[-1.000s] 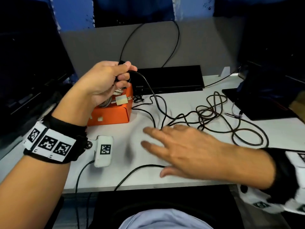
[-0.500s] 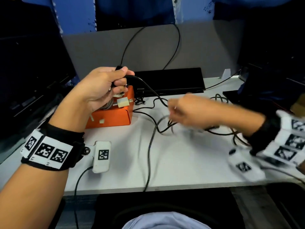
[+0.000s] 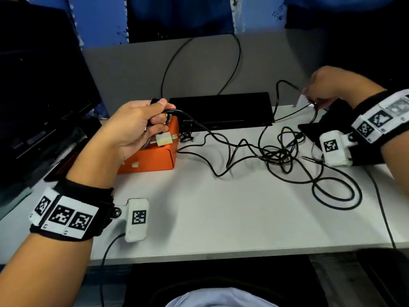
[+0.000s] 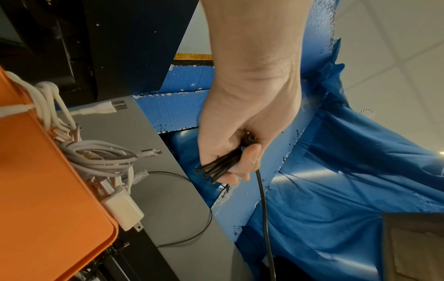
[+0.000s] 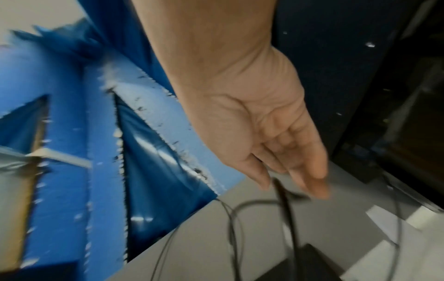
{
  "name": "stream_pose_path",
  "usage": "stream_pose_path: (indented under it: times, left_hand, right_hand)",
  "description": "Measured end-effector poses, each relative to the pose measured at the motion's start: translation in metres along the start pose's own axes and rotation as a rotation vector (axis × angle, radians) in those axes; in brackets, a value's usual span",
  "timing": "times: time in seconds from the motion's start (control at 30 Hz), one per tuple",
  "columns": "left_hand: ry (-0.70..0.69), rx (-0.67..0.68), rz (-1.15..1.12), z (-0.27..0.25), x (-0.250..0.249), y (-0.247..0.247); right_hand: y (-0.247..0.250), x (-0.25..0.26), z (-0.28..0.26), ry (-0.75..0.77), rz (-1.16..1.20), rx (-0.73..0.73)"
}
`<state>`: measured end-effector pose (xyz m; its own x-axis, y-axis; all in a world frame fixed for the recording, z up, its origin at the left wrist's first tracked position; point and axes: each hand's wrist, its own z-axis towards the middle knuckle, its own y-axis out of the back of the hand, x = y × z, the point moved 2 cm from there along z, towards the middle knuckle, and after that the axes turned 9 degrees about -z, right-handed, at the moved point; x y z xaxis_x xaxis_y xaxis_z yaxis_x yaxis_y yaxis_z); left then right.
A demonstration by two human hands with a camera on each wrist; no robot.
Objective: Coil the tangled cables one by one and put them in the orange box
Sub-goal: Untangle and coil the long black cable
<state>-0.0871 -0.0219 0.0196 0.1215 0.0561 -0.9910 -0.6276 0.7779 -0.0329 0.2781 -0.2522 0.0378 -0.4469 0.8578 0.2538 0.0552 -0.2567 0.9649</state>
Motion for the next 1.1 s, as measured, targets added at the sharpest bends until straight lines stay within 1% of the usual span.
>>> stream_pose_path:
  times: [0.03, 0.07, 0.1, 0.13, 0.17, 0.23, 0.3, 0.37, 0.4, 0.47, 0.53, 0.6, 0.67, 0.8, 0.83, 0.87, 0.93, 0.97, 1.03, 1.1]
  left_hand:
    - [0.006, -0.009, 0.012, 0.0, 0.001, 0.0]
    - [0.01, -0.02, 0.031, -0.001, 0.002, 0.001]
    - [0.011, -0.025, 0.051, -0.001, 0.002, 0.001]
    - [0.01, -0.015, 0.071, -0.002, 0.001, 0.0]
    - [0.008, 0.012, 0.098, -0.003, 0.001, -0.001]
    - [-0.001, 0.082, 0.188, -0.006, 0.0, -0.005]
    - [-0.027, 0.122, 0.289, -0.009, -0.001, -0.007]
    - [-0.045, 0.112, 0.386, -0.009, -0.002, -0.005]
    - [-0.051, 0.087, 0.43, -0.009, -0.002, -0.002]
    - [-0.071, 0.004, 0.497, -0.008, -0.003, 0.006]
    - [-0.098, -0.118, 0.522, -0.004, -0.004, 0.015]
    - [-0.126, -0.211, 0.492, -0.001, -0.006, 0.02]
    - [-0.157, -0.263, 0.378, 0.002, -0.01, 0.024]
    - [-0.258, -0.437, 0.23, 0.0, -0.022, 0.04]
    - [-0.283, -0.44, 0.2, -0.002, -0.023, 0.042]
    - [-0.296, -0.412, 0.186, -0.004, -0.024, 0.042]
    - [-0.272, -0.256, 0.191, -0.006, -0.023, 0.031]
    - [-0.248, -0.172, 0.198, -0.007, -0.02, 0.022]
    - [-0.219, -0.06, 0.212, -0.009, -0.014, 0.0]
    - [-0.231, 0.009, 0.218, -0.015, -0.011, -0.02]
  right_hand:
    - [0.003, 0.005, -0.003, 0.058, -0.124, -0.036]
    - [0.006, 0.013, -0.012, 0.143, -0.24, -0.112]
    - [0.008, 0.025, -0.028, 0.247, -0.292, -0.162]
    - [0.008, 0.038, -0.047, 0.346, -0.256, -0.169]
    - [0.005, 0.051, -0.068, 0.443, -0.187, -0.147]
    - [-0.011, 0.078, -0.11, 0.624, -0.11, -0.019]
    - [-0.039, 0.096, -0.137, 0.739, -0.196, 0.122]
    - [-0.07, 0.104, -0.145, 0.792, -0.302, 0.204]
    - [-0.08, 0.106, -0.144, 0.808, -0.309, 0.22]
    - [-0.083, 0.103, -0.135, 0.814, -0.214, 0.23]
    - [-0.069, 0.095, -0.12, 0.767, -0.053, 0.166]
    - [-0.053, 0.082, -0.105, 0.692, -0.005, 0.087]
    - [-0.047, 0.062, -0.087, 0.604, -0.111, 0.048]
    - [-0.054, 0.015, -0.058, 0.353, -0.418, 0.072]
    - [-0.055, 0.007, -0.056, 0.318, -0.466, 0.084]
    - [-0.055, 0.007, -0.058, 0.316, -0.478, 0.094]
    - [-0.045, 0.022, -0.076, 0.397, -0.395, 0.066]
    - [-0.037, 0.033, -0.09, 0.457, -0.298, 0.02]
    - [-0.023, 0.066, -0.123, 0.557, -0.034, -0.064]
    - [-0.019, 0.102, -0.158, 0.696, 0.209, -0.066]
